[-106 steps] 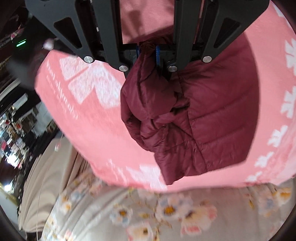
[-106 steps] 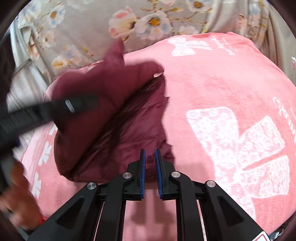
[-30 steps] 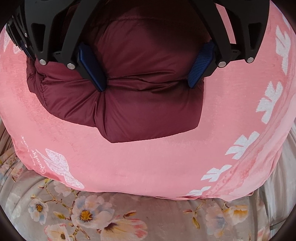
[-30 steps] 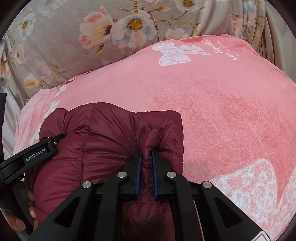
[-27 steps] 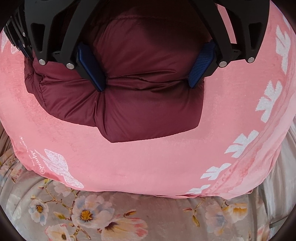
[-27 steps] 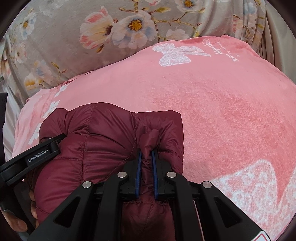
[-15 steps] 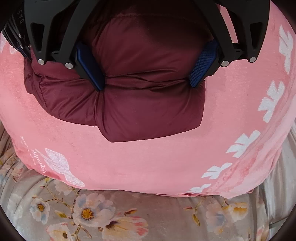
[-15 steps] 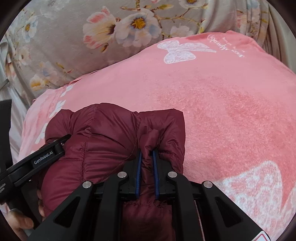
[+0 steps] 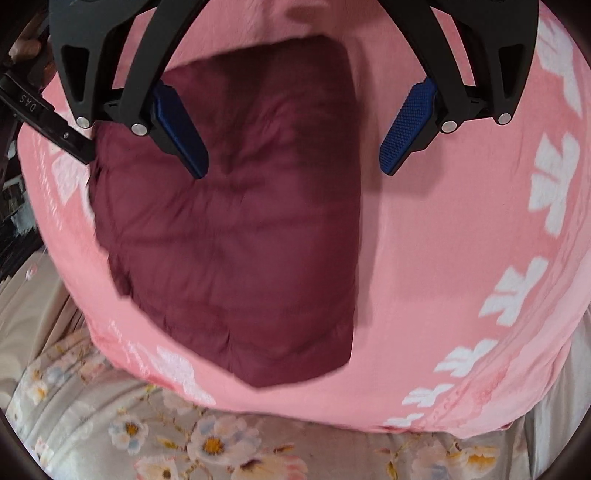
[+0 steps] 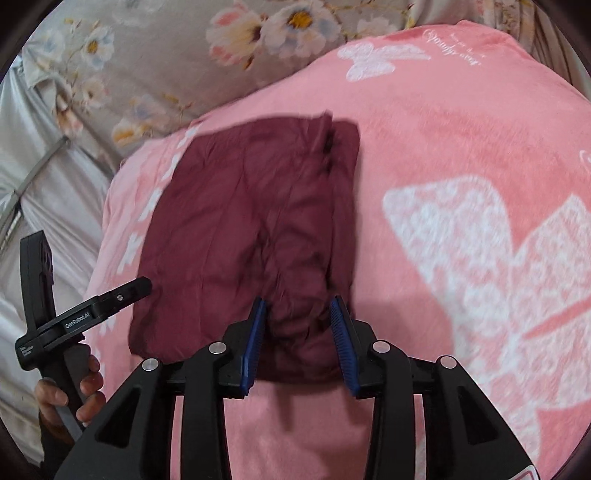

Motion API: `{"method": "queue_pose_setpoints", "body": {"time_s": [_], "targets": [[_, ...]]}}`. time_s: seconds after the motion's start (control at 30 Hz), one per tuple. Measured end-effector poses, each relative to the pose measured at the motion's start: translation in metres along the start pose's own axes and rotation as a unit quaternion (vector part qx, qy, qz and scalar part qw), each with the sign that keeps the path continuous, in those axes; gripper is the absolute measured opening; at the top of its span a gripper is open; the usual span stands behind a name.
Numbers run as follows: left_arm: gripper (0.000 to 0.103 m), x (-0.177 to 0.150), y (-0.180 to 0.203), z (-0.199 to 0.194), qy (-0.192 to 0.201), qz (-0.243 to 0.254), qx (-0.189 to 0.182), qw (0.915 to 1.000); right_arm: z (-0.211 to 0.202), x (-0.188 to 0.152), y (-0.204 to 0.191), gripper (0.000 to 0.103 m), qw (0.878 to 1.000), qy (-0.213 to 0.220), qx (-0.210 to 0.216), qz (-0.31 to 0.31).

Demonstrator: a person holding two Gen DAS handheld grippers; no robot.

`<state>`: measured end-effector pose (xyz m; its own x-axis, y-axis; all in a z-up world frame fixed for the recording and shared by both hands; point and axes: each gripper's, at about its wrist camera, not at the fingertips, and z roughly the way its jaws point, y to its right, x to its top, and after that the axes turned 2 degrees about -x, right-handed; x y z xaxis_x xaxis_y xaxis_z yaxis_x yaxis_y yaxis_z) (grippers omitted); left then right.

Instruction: Fold large clothes

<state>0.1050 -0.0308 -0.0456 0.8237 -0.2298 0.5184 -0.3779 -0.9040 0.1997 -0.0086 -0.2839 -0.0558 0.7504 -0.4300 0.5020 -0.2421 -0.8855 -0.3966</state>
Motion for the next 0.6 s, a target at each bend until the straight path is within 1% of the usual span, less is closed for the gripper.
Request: {"method": "queue_pose_setpoints", "body": {"time_s": [0.03, 0.07, 0.1, 0.2, 0.27, 0.33, 0.4, 0.5, 0.6], "targets": [[0.089, -0.005, -0.002, 0.004, -0.009, -0.001, 0.010, 0.9999, 0.005, -0.005, -0.003, 0.031, 1.000, -0.005, -0.013, -0.006], [0.090, -0.010, -0.004, 0.007, -0.015, -0.005, 0.012, 0.9998, 0.006, -0.009, -0.005, 0.020, 1.000, -0.005, -0.021, -0.008], [0.090, -0.013, -0.009, 0.008, -0.017, -0.016, 0.006, 0.9997, 0.004, -0.010, -0.006, 0.008, 1.000, -0.005, -0.020, -0.008], [0.090, -0.017, -0.014, 0.006, -0.021, -0.020, 0.016, 0.9995, -0.011, -0.015, -0.010, 0.005, 1.000, 0.008, -0.017, -0.010], [0.090, -0.019, -0.015, 0.007, -0.023, -0.018, 0.017, 0.9994, -0.013, -0.018, -0.009, 0.005, 0.999, 0.005, -0.031, -0.016], [0.091, -0.021, -0.015, 0.010, -0.025, -0.021, 0.014, 0.9994, -0.002, -0.021, -0.001, 0.004, 0.999, -0.009, -0.043, -0.013], [0.091, -0.024, -0.013, 0.013, -0.025, -0.020, 0.014, 0.9994, 0.013, -0.026, 0.005, 0.004, 0.999, -0.021, -0.042, 0.000], [0.092, -0.026, -0.009, 0.015, -0.019, -0.010, 0.027, 0.9994, 0.020, -0.026, 0.002, 0.003, 0.999, -0.016, -0.050, -0.007], [0.092, -0.027, -0.007, 0.016, -0.017, -0.007, 0.034, 0.9993, 0.023, -0.022, -0.001, 0.003, 0.998, -0.021, -0.051, -0.013]]}}
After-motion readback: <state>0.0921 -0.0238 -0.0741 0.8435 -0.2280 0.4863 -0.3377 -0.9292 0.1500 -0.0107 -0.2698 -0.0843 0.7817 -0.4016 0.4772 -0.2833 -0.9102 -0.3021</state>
